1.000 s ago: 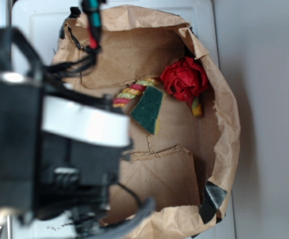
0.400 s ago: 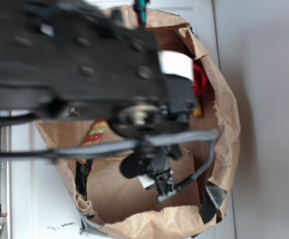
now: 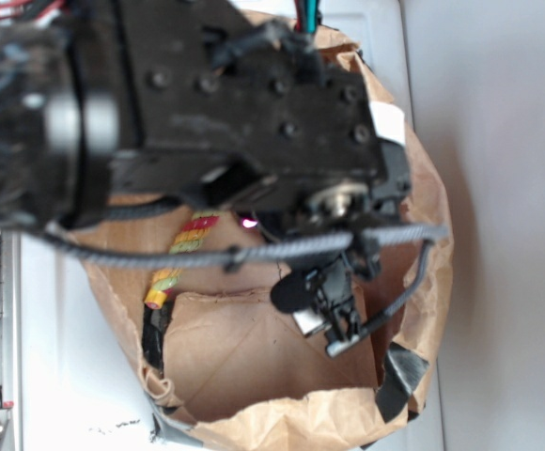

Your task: Grab the green sponge.

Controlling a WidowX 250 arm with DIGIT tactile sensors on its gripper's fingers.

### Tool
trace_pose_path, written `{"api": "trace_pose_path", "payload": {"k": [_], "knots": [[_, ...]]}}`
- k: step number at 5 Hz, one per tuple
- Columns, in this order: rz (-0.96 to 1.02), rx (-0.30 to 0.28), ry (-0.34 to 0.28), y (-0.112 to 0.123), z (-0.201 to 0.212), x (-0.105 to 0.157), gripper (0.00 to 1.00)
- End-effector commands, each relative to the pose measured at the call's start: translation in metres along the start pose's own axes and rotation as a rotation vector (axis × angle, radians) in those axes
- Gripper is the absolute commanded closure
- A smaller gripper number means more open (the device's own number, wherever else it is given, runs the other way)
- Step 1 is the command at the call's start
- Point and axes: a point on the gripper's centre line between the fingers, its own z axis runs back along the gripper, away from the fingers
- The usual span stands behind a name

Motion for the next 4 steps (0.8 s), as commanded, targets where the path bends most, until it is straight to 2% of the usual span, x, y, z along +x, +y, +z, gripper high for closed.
{"api": "trace_pose_path", "payload": {"k": [1,3,4], "knots": [[0.056,0.029,-0.061,0.025,0.005,0.026,0.0],[0.06,0.07,-0.04,0.035,-0.01,0.04,0.0],[0.062,0.035,-0.03,0.029,-0.019,0.048,0.0]]}}
